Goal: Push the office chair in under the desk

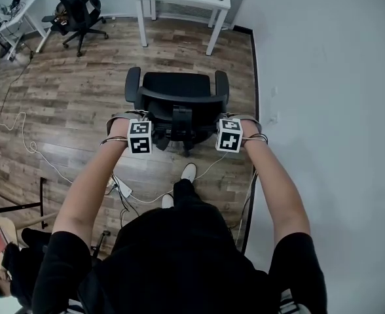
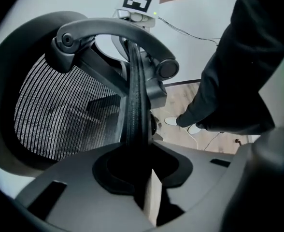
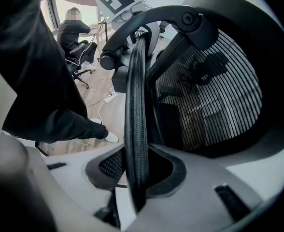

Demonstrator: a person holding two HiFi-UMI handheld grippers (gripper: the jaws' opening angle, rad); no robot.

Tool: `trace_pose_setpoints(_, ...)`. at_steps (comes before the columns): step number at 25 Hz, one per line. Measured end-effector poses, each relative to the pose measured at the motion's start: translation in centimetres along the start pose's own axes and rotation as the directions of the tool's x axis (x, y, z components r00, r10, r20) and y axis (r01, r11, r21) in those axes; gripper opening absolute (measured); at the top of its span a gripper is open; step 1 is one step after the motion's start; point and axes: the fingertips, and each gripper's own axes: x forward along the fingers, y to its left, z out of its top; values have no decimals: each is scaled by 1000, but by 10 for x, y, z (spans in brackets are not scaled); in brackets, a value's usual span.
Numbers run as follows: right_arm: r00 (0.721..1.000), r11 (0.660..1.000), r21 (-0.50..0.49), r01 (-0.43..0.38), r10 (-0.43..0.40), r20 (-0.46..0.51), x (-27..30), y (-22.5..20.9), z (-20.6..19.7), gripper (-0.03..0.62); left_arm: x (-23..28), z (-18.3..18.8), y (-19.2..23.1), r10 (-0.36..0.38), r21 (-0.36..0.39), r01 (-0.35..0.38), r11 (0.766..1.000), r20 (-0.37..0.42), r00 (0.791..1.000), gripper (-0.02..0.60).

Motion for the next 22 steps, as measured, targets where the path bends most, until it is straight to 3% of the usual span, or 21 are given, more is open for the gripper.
trace_pose_setpoints(22, 1000, 1000, 16, 14, -14, -2, 34, -125, 22, 97, 31, -59, 117, -4, -33, 2, 999, -51, 999, 78)
